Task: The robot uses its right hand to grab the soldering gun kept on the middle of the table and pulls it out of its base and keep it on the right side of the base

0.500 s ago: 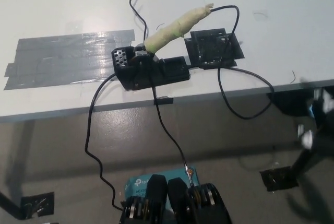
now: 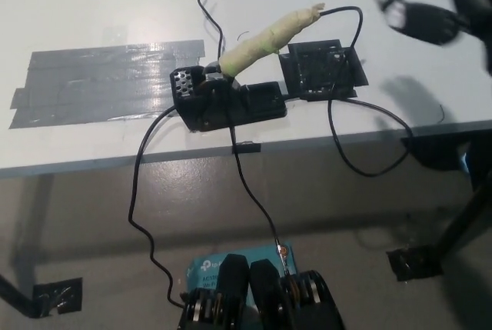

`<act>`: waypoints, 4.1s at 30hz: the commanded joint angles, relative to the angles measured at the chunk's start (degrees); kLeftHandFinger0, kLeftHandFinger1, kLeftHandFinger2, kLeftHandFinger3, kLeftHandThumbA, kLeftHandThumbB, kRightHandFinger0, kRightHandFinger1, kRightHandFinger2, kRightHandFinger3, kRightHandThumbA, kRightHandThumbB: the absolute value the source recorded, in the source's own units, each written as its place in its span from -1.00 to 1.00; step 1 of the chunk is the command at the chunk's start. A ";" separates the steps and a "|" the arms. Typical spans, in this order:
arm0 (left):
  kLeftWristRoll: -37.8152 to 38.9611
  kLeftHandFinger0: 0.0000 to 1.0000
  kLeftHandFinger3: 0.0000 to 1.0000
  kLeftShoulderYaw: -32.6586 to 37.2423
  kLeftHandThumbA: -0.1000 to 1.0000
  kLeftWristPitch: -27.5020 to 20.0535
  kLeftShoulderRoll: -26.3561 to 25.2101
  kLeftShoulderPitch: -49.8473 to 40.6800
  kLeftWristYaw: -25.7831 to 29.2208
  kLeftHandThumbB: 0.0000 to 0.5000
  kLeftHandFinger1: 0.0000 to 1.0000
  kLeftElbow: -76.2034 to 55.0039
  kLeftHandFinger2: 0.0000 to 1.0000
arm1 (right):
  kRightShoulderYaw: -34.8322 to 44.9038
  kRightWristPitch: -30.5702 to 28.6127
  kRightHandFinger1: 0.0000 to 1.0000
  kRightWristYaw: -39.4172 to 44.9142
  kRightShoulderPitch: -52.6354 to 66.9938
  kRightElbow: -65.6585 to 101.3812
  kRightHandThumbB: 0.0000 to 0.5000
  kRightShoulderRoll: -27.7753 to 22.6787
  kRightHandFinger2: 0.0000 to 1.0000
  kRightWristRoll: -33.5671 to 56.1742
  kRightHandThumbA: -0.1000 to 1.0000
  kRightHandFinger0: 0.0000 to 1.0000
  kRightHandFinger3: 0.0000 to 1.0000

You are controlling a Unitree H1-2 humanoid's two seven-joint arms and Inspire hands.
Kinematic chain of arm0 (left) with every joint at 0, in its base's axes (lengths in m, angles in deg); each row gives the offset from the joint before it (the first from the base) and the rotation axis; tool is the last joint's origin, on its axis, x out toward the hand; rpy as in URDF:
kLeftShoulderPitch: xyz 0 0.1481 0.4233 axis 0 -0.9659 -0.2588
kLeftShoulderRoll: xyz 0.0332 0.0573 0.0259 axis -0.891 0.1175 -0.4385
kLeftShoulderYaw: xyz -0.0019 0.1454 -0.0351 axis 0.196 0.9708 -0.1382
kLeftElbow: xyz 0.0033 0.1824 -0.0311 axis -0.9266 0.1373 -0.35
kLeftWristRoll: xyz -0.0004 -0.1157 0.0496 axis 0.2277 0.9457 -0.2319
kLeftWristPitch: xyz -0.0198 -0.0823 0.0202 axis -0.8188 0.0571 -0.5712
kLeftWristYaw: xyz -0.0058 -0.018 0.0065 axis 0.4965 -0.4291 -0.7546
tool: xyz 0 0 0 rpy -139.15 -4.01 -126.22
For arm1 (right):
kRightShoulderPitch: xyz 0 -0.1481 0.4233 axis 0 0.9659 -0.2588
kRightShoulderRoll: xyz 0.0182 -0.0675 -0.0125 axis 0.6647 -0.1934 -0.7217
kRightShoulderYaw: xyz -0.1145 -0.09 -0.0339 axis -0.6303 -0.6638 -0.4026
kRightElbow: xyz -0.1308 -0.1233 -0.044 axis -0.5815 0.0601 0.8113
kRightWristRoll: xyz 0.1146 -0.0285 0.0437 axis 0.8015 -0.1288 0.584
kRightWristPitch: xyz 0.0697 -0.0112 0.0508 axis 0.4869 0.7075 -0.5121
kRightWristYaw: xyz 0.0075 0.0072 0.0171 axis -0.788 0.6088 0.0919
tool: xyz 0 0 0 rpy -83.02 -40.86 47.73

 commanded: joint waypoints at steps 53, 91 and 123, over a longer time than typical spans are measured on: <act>-2.36 -0.18 0.67 2.90 0.28 1.58 -1.52 0.84 -2.89 0.08 0.04 -2.45 0.27 | -30.74 -10.82 -1.00 -25.15 -10.62 -48.59 -0.19 7.35 -0.98 -43.64 -0.83 -1.00 0.94; -2.90 -0.21 0.61 3.37 0.31 3.26 -3.04 2.19 -2.81 0.14 0.00 -2.21 0.27 | -26.03 -26.80 -1.00 -46.26 -22.23 -60.27 -0.08 -3.15 -0.96 -43.31 -1.00 -1.00 -0.20; -3.35 -0.18 0.66 3.06 0.26 3.75 -2.55 2.60 -3.74 0.05 0.02 -2.26 0.26 | -11.83 -23.25 -0.81 -24.38 -9.78 -57.05 -0.65 1.37 -0.36 -32.57 -0.69 -1.00 -0.26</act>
